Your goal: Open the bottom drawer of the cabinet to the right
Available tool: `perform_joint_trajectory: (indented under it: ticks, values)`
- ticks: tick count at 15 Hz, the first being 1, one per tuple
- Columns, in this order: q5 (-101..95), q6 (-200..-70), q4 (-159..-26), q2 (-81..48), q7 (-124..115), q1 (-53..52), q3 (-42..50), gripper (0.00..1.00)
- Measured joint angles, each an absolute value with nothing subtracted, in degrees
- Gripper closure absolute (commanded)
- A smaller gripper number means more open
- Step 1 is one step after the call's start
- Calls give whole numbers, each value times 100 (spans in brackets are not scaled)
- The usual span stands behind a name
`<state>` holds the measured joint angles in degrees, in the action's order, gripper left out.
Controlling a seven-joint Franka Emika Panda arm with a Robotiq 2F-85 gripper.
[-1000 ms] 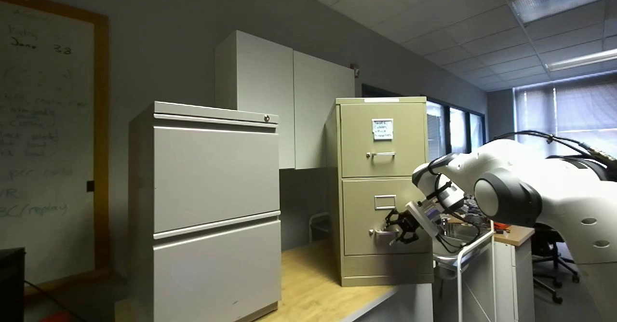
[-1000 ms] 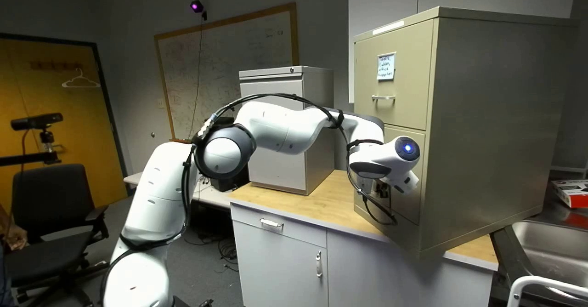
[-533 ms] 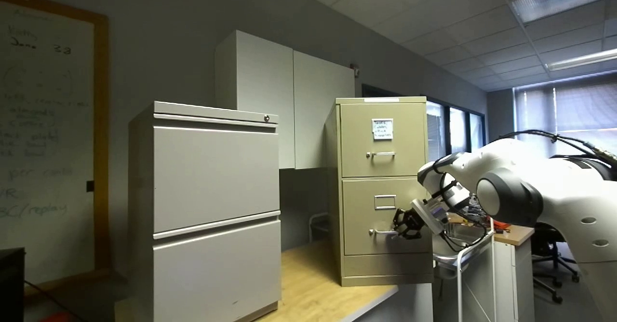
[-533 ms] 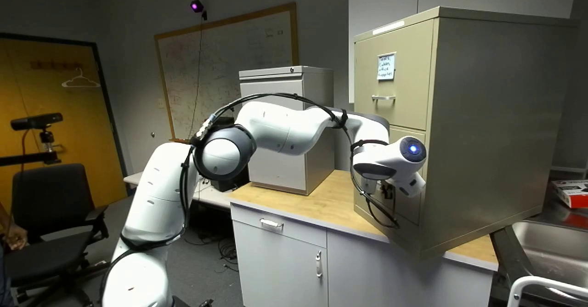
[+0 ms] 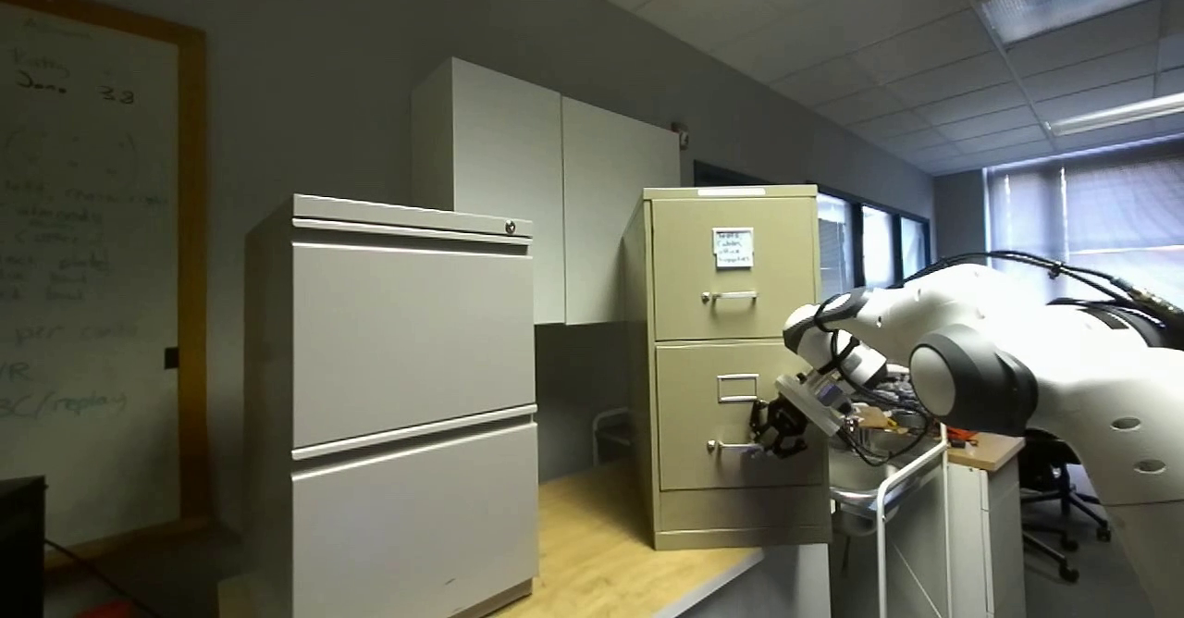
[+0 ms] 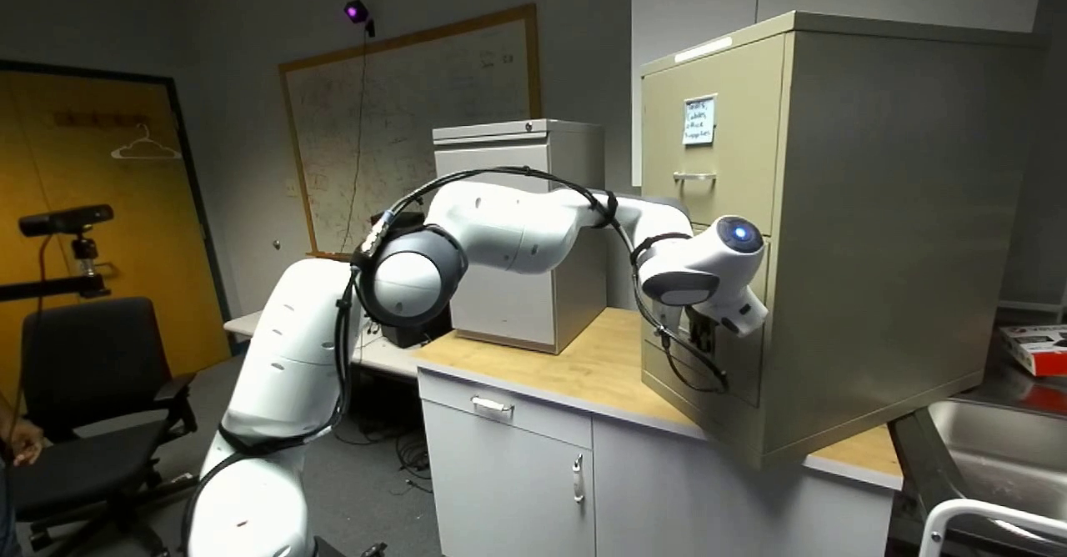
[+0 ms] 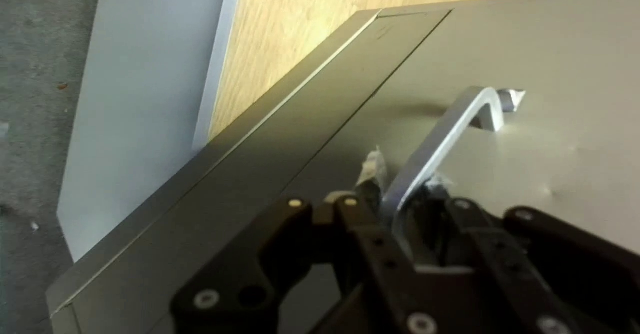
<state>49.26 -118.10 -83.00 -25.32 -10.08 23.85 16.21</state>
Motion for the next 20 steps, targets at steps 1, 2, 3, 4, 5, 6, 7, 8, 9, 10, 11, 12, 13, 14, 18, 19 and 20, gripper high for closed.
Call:
perform_joint_trajectory:
  ticks: [1,2,3,4,5,6,7,8,9,10,11,12,13,14,18,19,20]
  values:
    - [4641,-11868,-8262,-2523,-1165,2324,1622,95]
    - [4391,-11944,-8257,-2500,-1297,2265,1622,95]
    - [4176,-12019,-8261,-2478,-1413,2215,1622,95]
    - [3983,-12092,-8277,-2452,-1523,2168,1619,95]
    - [3849,-12176,-8318,-2419,-1612,2117,1629,95]
    - [3762,-12272,-8385,-2378,-1674,2074,1639,95]
    - [3713,-12374,-8499,-2307,-1707,2038,1642,95]
    - [3687,-12459,-8634,-2221,-1707,2009,1642,95]
    - [3661,-12527,-8793,-2114,-1706,2002,1622,95]
    - [3638,-12570,-8963,-1992,-1693,2002,1602,95]
    - [3616,-12599,-9151,-1854,-1662,1998,1587,95]
    - [3594,-12633,-9352,-1707,-1630,1986,1577,95]
    - [3570,-12673,-9552,-1559,-1603,1971,1570,95]
    - [3555,-12721,-9760,-1408,-1566,1954,1566,95]
    - [3533,-12900,-10599,-775,-1382,1890,1558,95]
    - [3520,-12940,-10819,-603,-1338,1872,1558,95]
    - [3503,-12986,-11028,-437,-1300,1853,1558,95]
